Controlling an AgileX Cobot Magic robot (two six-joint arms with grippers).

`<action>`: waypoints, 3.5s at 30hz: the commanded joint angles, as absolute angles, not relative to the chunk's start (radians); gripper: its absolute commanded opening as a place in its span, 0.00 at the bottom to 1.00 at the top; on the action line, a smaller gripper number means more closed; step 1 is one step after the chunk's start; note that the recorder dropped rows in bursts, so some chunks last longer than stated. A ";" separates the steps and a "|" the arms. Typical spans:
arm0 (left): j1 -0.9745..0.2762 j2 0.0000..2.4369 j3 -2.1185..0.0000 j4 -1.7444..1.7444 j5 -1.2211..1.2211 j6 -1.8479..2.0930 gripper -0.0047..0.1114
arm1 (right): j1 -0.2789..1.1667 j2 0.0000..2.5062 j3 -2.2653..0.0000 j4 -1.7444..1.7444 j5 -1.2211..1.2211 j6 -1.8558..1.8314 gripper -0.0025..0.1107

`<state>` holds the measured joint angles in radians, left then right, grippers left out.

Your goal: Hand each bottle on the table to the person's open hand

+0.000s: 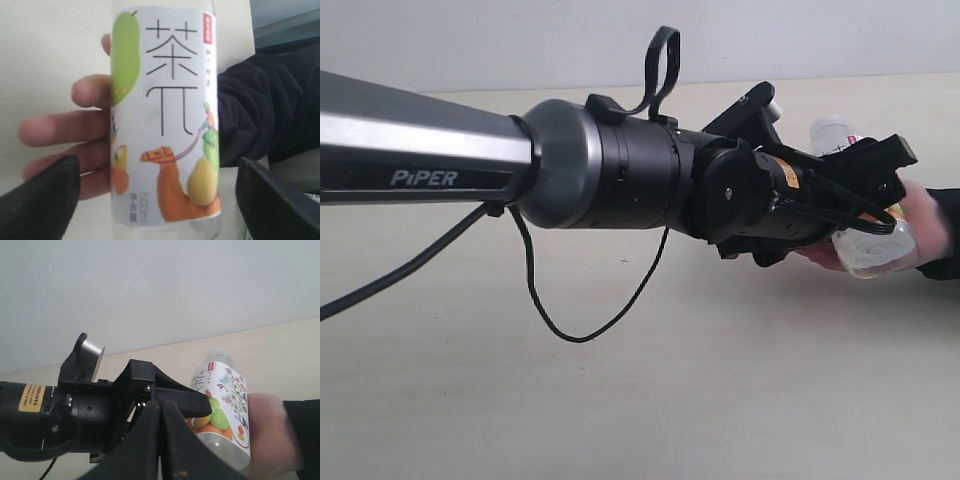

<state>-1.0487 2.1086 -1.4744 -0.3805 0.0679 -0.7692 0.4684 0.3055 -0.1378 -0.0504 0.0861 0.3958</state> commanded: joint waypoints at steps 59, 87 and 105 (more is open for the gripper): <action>-0.485 0.790 -0.521 -0.109 0.148 0.000 0.04 | 0.466 0.301 -0.136 -0.053 0.073 0.394 0.02; -0.485 0.718 -0.514 -0.109 0.152 0.000 0.04 | 0.466 0.301 -0.136 -0.053 0.073 0.394 0.02; -0.308 0.652 -0.514 -0.109 0.187 0.022 0.04 | 0.466 0.301 -0.136 -0.053 0.073 0.394 0.02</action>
<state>-0.3595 0.6842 -0.5170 -0.1085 0.1617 0.0155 0.4684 0.3055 -0.1378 -0.0504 0.0861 0.3958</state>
